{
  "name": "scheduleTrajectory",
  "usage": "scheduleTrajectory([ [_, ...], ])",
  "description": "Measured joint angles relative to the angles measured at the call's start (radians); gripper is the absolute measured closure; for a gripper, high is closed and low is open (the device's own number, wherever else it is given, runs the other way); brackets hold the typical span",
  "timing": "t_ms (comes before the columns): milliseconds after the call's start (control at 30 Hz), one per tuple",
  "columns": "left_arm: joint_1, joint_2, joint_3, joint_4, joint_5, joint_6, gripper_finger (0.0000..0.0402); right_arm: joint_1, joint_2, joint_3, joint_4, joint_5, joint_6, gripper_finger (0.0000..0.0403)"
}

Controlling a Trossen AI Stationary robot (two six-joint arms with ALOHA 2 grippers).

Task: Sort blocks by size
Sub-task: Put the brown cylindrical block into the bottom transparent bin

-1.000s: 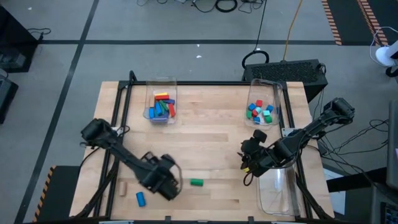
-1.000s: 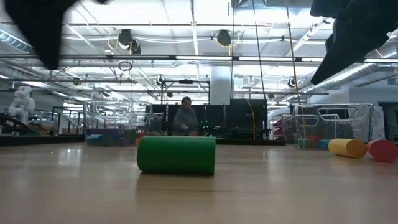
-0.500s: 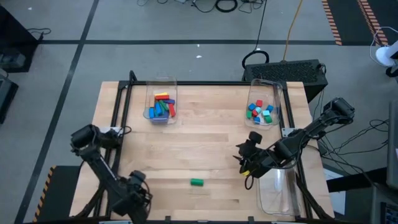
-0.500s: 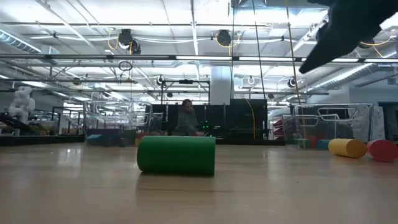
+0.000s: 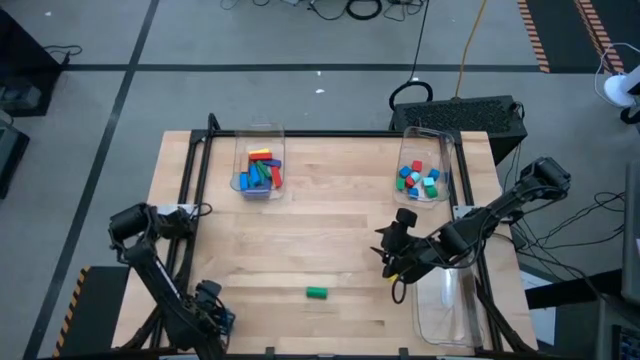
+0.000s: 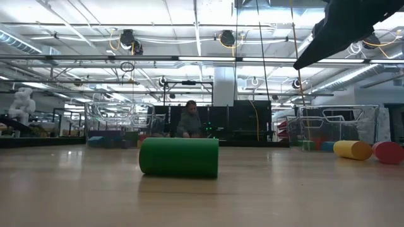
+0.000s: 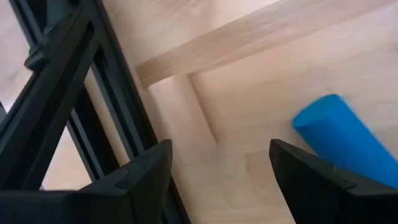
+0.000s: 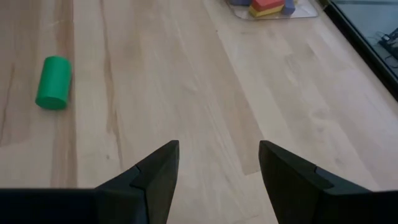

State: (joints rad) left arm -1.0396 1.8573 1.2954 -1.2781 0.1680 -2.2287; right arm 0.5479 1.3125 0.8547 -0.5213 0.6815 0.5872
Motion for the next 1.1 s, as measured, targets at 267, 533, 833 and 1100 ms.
scheduleTrajectory([
  [267, -0.023, 0.000, -0.089, 0.096, 0.001, -0.027, 0.0132, -0.040, -0.001, 0.000, 0.030, -0.006, -0.063, 0.0197],
  [533, -0.035, 0.000, -0.122, 0.093, -0.007, -0.016, 0.0132, -0.053, -0.001, 0.000, 0.040, -0.007, -0.080, 0.0197],
  [833, 0.030, -0.027, -0.103, -0.010, 0.130, 0.082, 0.0132, -0.053, 0.000, 0.000, 0.054, -0.009, -0.076, 0.0197],
  [1100, 0.035, -0.025, -0.093, -0.047, 0.199, 0.068, 0.0132, -0.050, 0.000, 0.000, 0.062, -0.056, -0.068, 0.0197],
])
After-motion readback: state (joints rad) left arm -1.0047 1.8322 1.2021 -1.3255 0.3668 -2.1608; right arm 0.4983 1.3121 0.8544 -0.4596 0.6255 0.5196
